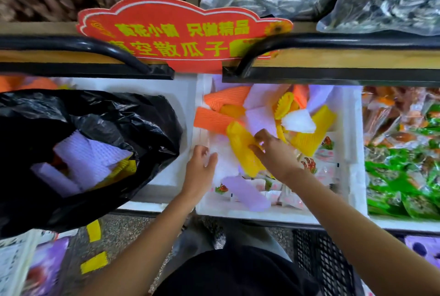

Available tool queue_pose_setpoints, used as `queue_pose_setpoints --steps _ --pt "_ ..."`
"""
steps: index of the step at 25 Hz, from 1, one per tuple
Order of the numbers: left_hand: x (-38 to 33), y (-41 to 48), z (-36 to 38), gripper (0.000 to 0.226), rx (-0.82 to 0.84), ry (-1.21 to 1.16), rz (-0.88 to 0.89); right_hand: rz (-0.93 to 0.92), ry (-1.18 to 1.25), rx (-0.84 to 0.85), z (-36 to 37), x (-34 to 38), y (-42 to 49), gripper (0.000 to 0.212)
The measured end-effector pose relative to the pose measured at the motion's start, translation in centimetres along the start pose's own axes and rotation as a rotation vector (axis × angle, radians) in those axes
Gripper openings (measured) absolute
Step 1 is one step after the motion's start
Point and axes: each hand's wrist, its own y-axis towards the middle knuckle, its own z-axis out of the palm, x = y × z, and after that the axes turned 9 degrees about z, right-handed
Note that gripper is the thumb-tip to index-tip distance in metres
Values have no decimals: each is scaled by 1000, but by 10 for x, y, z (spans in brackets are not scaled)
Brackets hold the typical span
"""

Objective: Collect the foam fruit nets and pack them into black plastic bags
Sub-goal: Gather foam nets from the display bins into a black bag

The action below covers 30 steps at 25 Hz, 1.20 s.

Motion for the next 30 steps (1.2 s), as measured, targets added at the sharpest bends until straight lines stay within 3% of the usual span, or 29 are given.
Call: queue_pose_setpoints --steps 6,11,14,17,20,21,22,26,28,30 --pt "-13 -8 -10 9 -215 -109 -25 15 313 -207 -43 -19 -35 16" --pt "-36 -22 7 11 -84 -247 -180 -17 391 70 -22 -10 -59 19" --pt "-49 -32 13 31 65 -377 -307 75 326 274 9 -5 -64 37" --pt "-43 -45 17 32 187 -349 -256 119 382 355 27 -1 -69 26" --pt "-25 -53 12 31 104 -230 -248 155 623 349 30 -1 -66 14" --pt "-18 -52 8 33 45 -203 -260 173 672 342 31 -3 -63 19" --pt "-14 -52 3 34 -14 -195 -275 176 617 330 35 -10 -59 33" --pt "4 -55 -21 22 -279 -244 -292 51 -146 386 67 -33 -58 72" --pt "11 -58 -30 25 -345 -229 -279 73 -268 473 82 -32 -61 81" --pt "18 -59 -32 25 -355 -212 -283 108 -203 486 85 -29 -60 80"
